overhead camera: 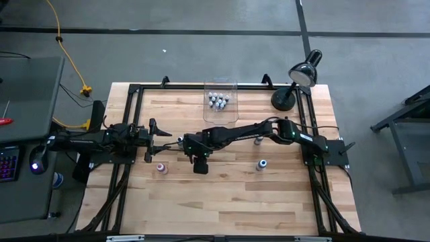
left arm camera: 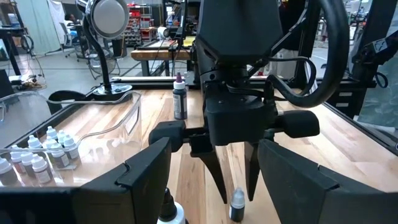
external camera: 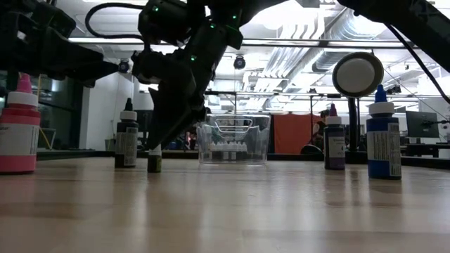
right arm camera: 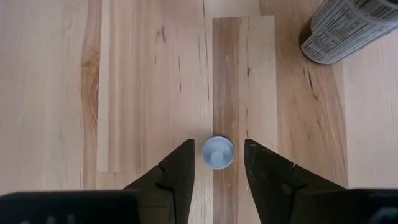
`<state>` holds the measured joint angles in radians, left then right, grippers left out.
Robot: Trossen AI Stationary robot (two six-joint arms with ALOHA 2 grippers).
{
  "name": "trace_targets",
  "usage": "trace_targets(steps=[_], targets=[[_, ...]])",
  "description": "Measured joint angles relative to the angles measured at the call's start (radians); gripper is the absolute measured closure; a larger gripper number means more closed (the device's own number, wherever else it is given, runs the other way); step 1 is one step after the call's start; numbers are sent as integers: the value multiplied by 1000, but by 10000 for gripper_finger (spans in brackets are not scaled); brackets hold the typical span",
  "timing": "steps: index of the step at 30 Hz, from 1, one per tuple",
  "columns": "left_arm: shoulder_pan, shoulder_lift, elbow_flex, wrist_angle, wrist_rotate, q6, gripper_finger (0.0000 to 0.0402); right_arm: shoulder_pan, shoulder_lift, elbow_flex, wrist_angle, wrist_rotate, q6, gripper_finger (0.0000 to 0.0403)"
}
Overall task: Pick & Place food coloring
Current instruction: Put the small food coloring bottle into the transparent bin
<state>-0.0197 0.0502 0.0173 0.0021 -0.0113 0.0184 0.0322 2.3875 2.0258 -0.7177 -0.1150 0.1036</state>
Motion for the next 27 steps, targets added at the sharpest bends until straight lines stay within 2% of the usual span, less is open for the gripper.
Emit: trace_targets(steps=[21, 27], targets=[[0, 0, 0, 0, 0, 0, 163, 1, 0, 0, -3, 2, 0, 276], [0, 0, 0, 0, 0, 0, 163, 1, 0, 0, -3, 3, 0, 300]])
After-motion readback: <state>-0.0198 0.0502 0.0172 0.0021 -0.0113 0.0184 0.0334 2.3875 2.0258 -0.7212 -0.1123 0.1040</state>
